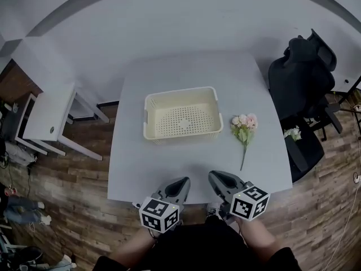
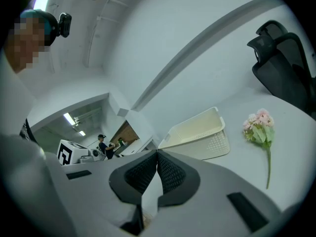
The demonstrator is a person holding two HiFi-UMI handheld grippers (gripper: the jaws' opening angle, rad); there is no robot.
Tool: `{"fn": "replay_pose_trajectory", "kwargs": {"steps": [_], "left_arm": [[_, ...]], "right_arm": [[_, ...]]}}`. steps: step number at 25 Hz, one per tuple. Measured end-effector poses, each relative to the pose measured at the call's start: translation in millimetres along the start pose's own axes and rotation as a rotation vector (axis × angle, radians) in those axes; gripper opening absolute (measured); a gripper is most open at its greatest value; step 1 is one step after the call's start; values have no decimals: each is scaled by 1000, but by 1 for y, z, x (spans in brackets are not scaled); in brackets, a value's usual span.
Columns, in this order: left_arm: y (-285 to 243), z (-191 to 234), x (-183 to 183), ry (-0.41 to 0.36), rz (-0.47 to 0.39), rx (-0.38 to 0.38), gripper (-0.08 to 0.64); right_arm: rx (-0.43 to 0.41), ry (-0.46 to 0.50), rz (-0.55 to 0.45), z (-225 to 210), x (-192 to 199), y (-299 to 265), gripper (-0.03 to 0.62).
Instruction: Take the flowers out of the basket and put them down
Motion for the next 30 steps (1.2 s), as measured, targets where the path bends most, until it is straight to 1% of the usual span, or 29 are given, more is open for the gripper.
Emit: {"fn": "replay_pose_trajectory", "kwargs": {"steps": [6,14,18,22,27,30], "left_arm": [[51,9,15,-12,14,47,6],[92,9,43,-23,47,134,6],[98,4,55,-28,72,184,6],[99,2,59,-46,86,228,6],[98,1,65,-60,103,257,6],[96,2,63,-66,100,260,6]], "right_arm": [[38,-10,-34,54,36,7,25],[128,-18,-71,102,85,27,23],[171,-16,-84,114,99,36,23],[206,-17,-92,121,111,41,23],[235,-29,-107,123,120,44,23],[241,-34,-113,121,119,43,23]]}}
Point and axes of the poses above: the fingertips, and each gripper's own axes: y backward along the fingers, z to its left, x out of its underside, the point moved 6 cm from there along y, backward along the fingers, and after that the axes turned 9 degrees about x, right-handed, at the moved point
